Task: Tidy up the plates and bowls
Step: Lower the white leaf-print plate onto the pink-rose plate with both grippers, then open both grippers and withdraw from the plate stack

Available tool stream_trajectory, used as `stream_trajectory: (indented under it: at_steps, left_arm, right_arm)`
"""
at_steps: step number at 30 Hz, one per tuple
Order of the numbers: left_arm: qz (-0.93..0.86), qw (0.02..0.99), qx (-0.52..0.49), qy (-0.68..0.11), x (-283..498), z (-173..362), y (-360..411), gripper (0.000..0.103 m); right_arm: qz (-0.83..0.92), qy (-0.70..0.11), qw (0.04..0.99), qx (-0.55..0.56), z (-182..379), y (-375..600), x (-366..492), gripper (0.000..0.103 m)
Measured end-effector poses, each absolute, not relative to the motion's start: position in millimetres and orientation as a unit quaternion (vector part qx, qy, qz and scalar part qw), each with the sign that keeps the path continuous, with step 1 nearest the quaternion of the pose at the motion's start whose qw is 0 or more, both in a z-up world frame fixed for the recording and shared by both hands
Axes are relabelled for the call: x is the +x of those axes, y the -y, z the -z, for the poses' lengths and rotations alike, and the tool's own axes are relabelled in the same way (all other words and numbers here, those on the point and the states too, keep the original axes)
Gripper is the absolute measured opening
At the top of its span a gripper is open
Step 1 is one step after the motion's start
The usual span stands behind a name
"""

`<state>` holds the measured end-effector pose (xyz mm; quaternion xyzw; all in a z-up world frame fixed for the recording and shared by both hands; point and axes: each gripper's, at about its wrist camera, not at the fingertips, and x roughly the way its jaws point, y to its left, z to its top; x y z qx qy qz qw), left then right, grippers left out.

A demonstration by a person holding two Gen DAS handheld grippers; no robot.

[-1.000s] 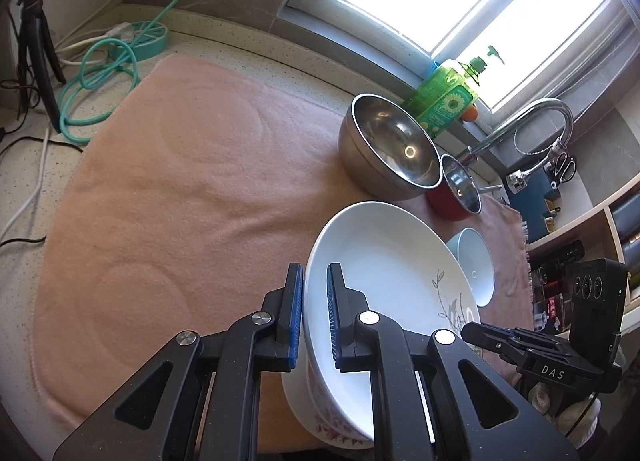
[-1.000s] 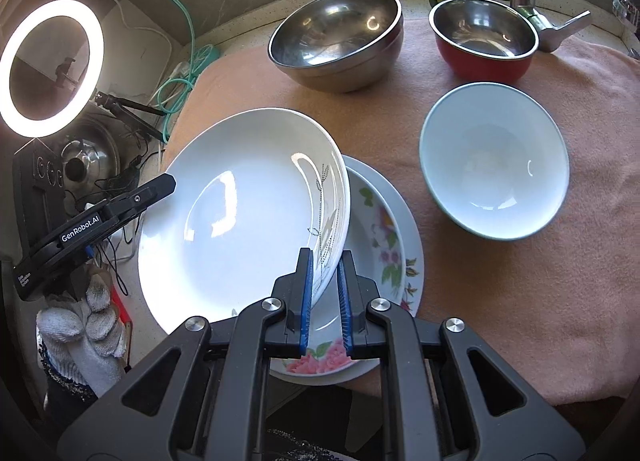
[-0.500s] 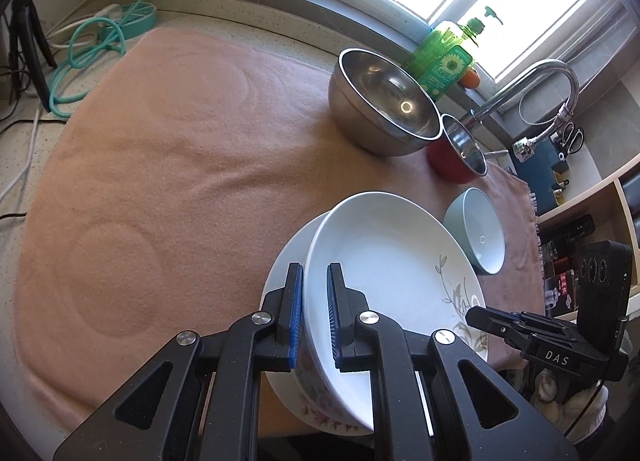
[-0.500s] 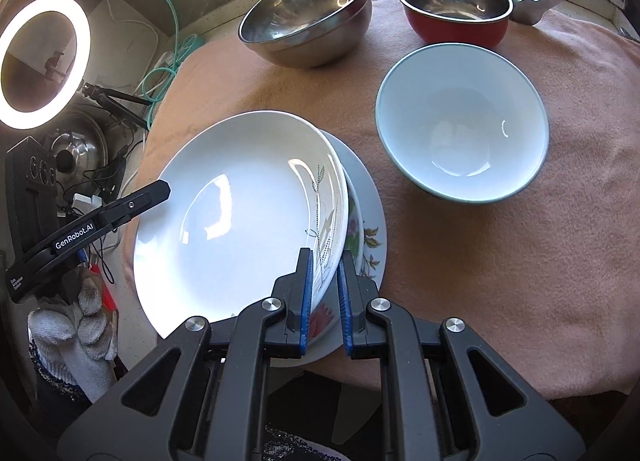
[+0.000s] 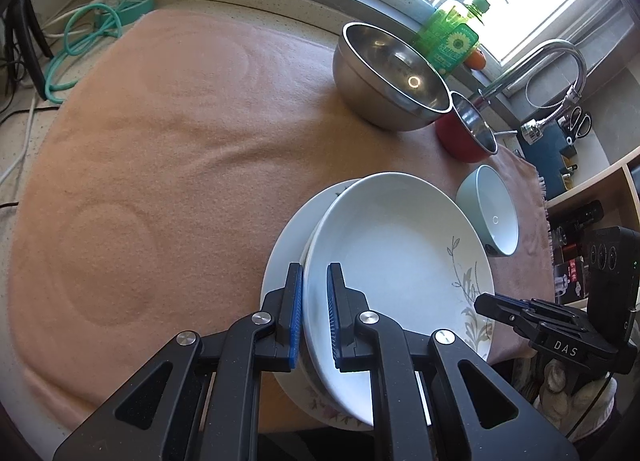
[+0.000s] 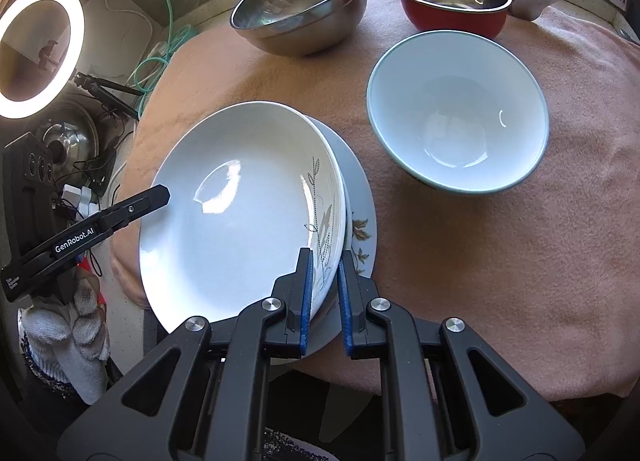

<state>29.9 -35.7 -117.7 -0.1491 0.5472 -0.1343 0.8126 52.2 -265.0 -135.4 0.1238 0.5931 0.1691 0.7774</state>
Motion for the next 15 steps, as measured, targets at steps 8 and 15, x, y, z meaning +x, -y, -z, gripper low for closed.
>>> stream_trajectory:
  at_steps: [8, 15]
  left_arm:
    - [0.135, 0.812, -0.143, -0.55, 30.3, 117.6, 36.6, 0.01]
    - [0.136, 0.811, -0.136, -0.553, 31.8, 118.0, 37.8, 0.01]
  right_arm:
    - [-0.17, -0.595, 0.779, 0.1, 134.0, 256.9, 51.5, 0.014]
    - [-0.169, -0.597, 0.779, 0.09, 134.0, 252.0, 52.4, 0.02]
